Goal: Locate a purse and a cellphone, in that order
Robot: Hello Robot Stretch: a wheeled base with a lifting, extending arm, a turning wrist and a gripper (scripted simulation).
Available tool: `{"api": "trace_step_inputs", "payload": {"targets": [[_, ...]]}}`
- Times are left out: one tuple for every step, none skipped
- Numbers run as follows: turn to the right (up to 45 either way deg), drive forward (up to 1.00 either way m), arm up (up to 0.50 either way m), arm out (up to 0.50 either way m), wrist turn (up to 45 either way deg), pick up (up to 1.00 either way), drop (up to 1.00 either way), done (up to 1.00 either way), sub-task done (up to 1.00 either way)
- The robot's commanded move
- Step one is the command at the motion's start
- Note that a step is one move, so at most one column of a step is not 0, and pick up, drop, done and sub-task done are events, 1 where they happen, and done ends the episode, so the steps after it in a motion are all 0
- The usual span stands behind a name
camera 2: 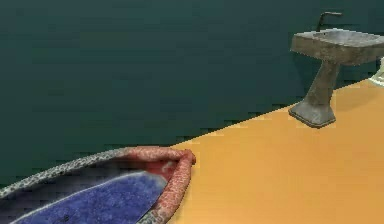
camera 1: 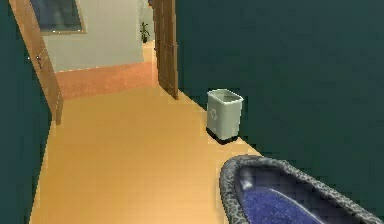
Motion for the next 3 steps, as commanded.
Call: {"api": "trace_step_inputs", "payload": {"targets": [[-18.0,0.00,0.00,0.00,0.0,0.00,0.00,0.00,0.00],[0.0,1.00,0.00,0.00,0.0,0.00,0.00,0.00,0.00],[0.0,1.00,0.00,0.00,0.0,0.00,0.00,0.00,0.00]]}}
